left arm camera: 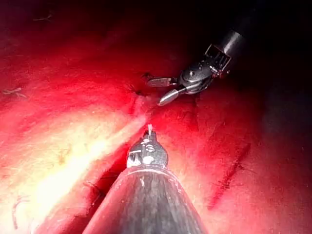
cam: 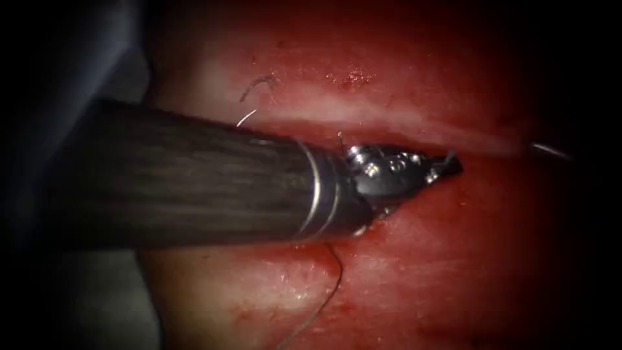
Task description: Wound Closure
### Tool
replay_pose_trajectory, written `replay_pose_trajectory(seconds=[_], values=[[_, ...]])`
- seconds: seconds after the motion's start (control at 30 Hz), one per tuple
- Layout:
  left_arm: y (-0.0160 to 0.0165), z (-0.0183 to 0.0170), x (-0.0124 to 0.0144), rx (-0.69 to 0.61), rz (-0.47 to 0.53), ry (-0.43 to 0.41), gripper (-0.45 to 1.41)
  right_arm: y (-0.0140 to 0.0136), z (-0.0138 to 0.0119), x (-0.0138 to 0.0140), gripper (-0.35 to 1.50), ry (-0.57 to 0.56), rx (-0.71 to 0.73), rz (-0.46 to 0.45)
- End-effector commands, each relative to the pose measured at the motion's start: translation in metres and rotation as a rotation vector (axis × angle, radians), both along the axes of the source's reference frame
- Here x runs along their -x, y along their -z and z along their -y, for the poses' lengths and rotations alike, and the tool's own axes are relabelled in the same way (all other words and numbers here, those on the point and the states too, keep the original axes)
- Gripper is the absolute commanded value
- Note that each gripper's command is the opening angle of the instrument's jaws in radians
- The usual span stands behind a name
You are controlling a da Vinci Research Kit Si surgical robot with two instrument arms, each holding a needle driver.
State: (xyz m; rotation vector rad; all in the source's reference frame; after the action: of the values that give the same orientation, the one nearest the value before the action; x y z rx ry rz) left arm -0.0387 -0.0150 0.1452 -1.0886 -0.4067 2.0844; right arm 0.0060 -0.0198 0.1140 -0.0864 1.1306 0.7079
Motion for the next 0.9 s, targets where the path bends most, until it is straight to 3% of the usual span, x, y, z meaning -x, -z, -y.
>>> replay_pose_trajectory(seconds=[0.03,0.17,0.33,0.9], values=[[-0.0005,0.0006,-0.0001,-0.002,-0.003,-0.002,-0.45,-0.0013,0.0013,-0.0014,1.2,0.031,-0.009,-0.011],[-0.0003,0.0004,-0.0022,0.014,-0.015,-0.012,-0.45,-0.0032,0.0026,-0.0048,1.3,0.133,-0.006,-0.018],[-0.0006,-0.0008,-0.0038,0.016,-0.029,-0.007,-0.45,-0.0036,0.0035,-0.0087,1.35,0.18,0.019,-0.03],[-0.0005,-0.0005,-0.0038,0.025,-0.043,-0.005,-0.45,-0.0038,0.0063,-0.019,1.35,0.289,0.004,-0.045]])
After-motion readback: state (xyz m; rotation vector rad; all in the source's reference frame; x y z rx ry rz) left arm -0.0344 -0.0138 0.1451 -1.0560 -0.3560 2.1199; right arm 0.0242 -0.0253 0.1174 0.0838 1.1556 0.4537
